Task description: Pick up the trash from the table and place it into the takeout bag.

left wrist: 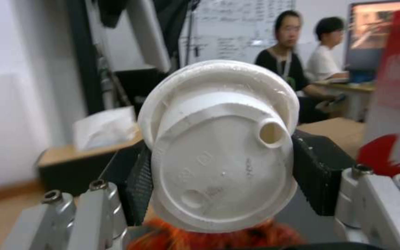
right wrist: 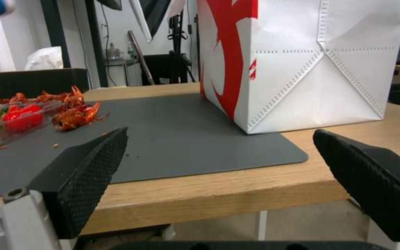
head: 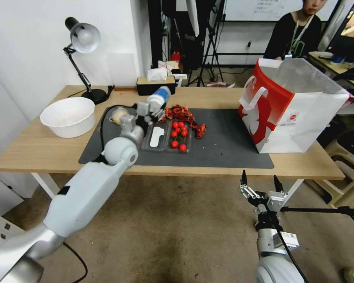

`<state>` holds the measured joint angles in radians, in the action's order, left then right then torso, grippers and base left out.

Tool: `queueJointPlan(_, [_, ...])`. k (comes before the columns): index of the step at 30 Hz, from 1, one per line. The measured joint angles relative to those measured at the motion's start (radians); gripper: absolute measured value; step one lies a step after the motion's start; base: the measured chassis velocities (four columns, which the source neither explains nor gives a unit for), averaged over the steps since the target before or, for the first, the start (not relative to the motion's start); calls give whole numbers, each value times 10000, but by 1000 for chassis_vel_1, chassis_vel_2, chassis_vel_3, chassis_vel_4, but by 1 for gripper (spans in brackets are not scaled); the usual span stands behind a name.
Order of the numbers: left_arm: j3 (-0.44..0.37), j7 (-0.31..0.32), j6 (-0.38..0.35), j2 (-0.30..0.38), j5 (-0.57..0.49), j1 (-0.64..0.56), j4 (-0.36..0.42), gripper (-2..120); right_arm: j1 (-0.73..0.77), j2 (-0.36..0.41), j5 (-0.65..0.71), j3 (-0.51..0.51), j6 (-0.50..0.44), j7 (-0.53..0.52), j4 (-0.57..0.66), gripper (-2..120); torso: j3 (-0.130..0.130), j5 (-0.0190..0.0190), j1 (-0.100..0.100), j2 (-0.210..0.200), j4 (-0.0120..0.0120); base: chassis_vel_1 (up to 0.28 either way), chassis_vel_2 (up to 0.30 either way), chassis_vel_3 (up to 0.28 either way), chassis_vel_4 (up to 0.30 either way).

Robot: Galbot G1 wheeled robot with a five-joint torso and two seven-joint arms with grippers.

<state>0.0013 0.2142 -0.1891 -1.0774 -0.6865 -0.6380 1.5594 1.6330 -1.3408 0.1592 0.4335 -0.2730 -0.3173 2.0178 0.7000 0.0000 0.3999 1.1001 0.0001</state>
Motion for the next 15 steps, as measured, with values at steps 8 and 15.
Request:
queueJointPlan(8, [1771, -276, 793, 5, -537, 1900, 290, 62, 58, -52, 0, 102, -12, -29, 7, 100, 1, -2, 1, -1, 0, 0, 0, 0, 0])
queueJointPlan(15, [3595, -278, 869, -854, -1488, 4532, -113, 62, 96, -140, -1, 187, -37, -73, 71, 100, 0, -1, 1, -1, 1, 0, 0, 0, 0])
